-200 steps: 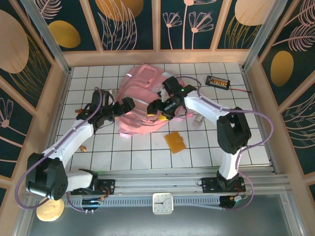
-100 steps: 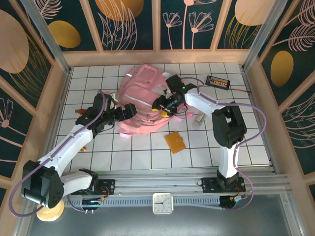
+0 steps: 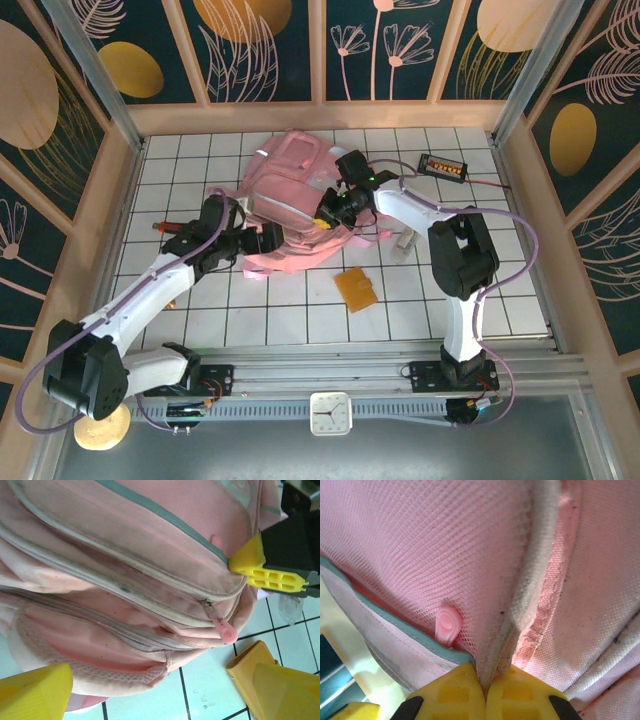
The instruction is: Pack the student bag
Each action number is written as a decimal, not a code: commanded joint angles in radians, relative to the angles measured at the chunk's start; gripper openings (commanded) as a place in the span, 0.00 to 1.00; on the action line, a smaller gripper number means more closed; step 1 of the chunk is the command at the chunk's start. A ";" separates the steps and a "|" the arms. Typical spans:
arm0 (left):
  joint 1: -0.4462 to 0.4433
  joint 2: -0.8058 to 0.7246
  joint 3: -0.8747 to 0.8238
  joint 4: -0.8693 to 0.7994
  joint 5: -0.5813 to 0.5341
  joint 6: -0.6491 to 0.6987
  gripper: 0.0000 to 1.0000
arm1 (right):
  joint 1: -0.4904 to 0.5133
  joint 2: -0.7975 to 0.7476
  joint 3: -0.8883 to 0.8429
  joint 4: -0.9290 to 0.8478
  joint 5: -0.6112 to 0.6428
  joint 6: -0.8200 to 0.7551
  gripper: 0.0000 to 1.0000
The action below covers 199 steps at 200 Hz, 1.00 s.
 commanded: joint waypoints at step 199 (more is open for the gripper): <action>-0.160 0.368 0.393 -0.237 -0.035 -0.133 0.53 | -0.006 -0.112 0.090 0.089 -0.008 0.058 0.00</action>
